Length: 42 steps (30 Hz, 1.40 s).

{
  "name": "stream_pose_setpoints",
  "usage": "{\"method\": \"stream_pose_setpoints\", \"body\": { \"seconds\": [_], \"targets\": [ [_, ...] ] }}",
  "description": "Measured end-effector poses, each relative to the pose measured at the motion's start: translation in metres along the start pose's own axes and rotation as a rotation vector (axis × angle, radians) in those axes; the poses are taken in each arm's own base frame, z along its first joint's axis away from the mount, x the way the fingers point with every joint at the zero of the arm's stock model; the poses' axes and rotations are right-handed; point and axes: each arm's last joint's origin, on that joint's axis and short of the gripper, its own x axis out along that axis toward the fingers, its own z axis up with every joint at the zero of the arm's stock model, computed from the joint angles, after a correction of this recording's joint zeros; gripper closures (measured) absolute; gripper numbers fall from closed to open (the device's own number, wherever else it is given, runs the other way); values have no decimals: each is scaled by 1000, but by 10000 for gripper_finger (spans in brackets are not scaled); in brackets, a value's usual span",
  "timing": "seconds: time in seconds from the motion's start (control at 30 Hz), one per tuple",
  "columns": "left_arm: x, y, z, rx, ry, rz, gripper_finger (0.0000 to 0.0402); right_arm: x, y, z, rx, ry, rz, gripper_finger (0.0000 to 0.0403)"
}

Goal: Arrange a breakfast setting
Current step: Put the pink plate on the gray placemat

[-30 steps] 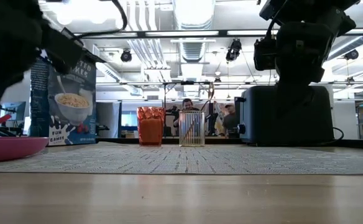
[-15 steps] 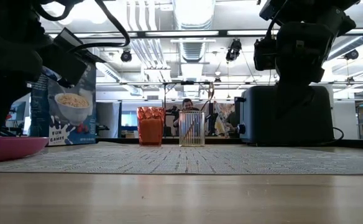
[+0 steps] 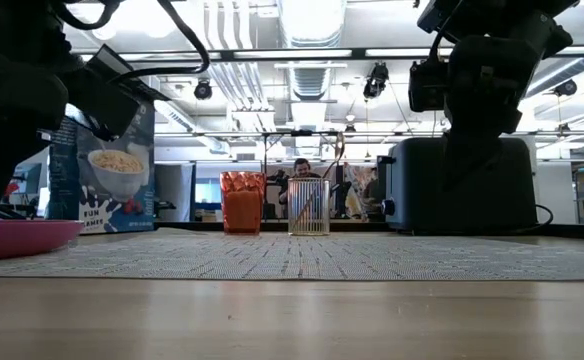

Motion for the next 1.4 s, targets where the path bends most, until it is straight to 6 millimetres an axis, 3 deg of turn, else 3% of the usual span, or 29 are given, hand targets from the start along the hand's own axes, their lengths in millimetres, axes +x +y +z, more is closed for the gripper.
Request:
{"method": "stream_pose_setpoints", "body": {
  "seconds": [0.37,0.73,1.03,1.17,1.4],
  "targets": [
    [-8,-8,0,-3,4,-57,398,0,0,0,-12,2,-1,266],
    [-64,-34,11,89,-167,-148,401,-1,-3,-4,-13,38,-32,266],
    [-96,-43,58,237,-492,-197,401,-18,-12,-20,68,169,-125,266],
    [-94,-55,84,338,-580,-227,401,-32,-15,-26,123,197,-155,266],
    [-83,-86,120,587,-639,-123,402,-58,-19,-33,194,146,-199,266]
  ]
}}
